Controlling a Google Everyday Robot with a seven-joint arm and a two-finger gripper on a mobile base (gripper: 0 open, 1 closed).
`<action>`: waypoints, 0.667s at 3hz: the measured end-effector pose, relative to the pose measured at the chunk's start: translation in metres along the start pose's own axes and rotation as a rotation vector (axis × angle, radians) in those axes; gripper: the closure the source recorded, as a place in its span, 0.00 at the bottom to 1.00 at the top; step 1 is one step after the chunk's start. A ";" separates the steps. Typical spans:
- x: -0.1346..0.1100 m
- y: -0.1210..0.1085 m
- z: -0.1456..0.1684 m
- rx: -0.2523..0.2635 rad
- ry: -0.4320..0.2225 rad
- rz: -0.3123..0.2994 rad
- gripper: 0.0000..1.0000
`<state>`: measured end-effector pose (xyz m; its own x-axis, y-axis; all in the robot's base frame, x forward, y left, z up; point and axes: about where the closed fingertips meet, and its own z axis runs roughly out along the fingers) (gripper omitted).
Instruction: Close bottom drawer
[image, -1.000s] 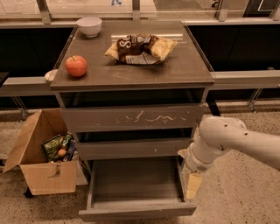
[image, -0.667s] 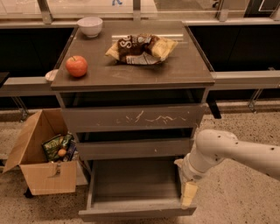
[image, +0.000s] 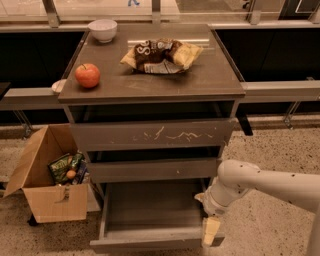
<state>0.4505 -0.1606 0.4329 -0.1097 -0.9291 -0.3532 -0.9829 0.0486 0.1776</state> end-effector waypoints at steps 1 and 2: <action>0.020 -0.007 0.041 0.026 -0.025 -0.058 0.00; 0.047 -0.018 0.093 0.025 -0.071 -0.106 0.00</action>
Offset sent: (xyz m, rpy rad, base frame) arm -0.0019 -0.0198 -0.1834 0.1526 -0.0833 0.1217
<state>0.4493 -0.1715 0.3275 -0.0145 -0.9013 -0.4330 -0.9928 -0.0384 0.1131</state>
